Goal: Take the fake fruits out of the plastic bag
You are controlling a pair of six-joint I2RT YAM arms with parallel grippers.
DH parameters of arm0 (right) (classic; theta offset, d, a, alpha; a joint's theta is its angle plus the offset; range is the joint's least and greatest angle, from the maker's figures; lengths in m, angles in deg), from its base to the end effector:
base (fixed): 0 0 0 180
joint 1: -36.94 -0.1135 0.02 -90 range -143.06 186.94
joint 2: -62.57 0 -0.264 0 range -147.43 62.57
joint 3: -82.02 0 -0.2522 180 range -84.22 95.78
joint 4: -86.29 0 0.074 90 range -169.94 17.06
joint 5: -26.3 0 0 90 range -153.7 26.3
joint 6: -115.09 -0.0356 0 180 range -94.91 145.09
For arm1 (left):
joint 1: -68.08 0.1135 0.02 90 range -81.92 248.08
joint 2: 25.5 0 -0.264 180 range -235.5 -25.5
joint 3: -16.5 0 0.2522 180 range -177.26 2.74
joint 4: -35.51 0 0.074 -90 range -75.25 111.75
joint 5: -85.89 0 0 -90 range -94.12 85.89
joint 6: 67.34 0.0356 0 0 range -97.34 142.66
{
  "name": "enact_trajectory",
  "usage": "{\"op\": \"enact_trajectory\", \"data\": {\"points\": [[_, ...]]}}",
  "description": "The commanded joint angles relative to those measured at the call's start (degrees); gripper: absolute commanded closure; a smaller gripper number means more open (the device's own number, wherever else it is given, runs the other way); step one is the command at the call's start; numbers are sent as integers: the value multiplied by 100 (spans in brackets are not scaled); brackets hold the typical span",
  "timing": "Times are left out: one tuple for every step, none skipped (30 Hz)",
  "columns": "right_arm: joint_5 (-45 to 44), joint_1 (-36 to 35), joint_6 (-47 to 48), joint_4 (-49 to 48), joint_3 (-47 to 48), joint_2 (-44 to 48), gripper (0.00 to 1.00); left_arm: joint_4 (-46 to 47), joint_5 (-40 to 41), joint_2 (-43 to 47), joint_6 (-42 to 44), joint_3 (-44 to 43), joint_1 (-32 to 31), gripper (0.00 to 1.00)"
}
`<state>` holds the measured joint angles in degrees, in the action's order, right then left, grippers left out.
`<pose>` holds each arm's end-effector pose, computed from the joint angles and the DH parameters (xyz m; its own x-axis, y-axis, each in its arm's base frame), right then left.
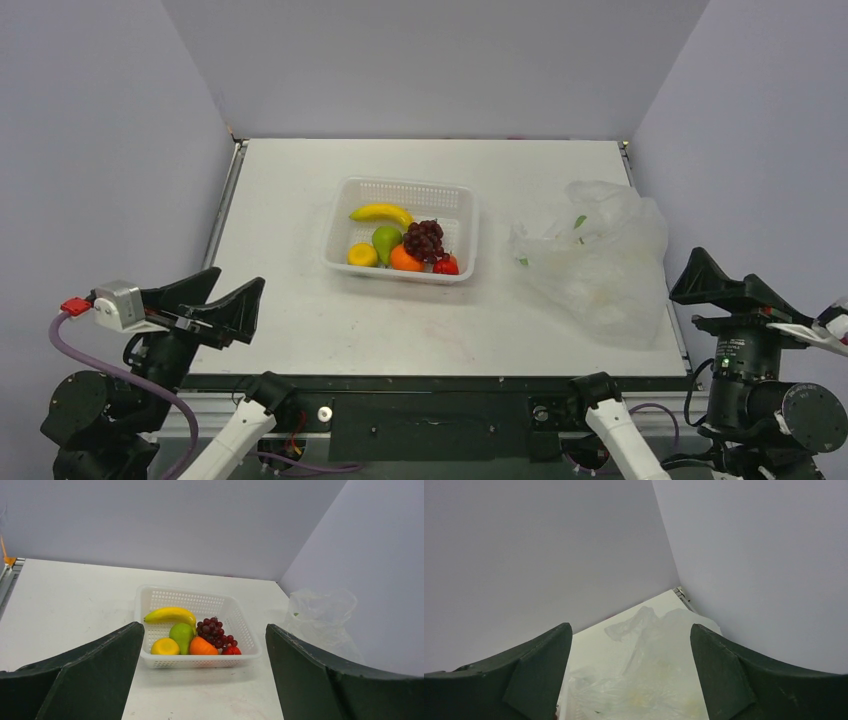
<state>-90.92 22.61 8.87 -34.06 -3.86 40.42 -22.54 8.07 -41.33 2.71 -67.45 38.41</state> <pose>-0.0379 -0.0265 0.4754 0.2580 0.3223 -0.9108 0.1467 0.9187 0.3666 -0.0249 0.0228 0.4386 0.0393 -0.4062 -0.9129 0.3370 0.8655 -0.3706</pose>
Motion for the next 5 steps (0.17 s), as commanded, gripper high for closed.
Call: {"op": "enact_trajectory", "data": {"points": [[-110,-33,198,-280,-52,79,16,259,-21,-195,-48,-71,-30,9],[-126,-34,210,-280,-83,84,16,265,-42,-198,-55,-42,-30,9],[-134,-41,237,-272,-95,90,16,275,-63,-200,-80,-31,-30,9],[-134,-47,258,-284,-149,133,16,287,-70,-207,-93,-17,-30,9],[-163,-49,269,-296,-168,159,16,302,-85,-208,-114,-6,-30,9]]}}
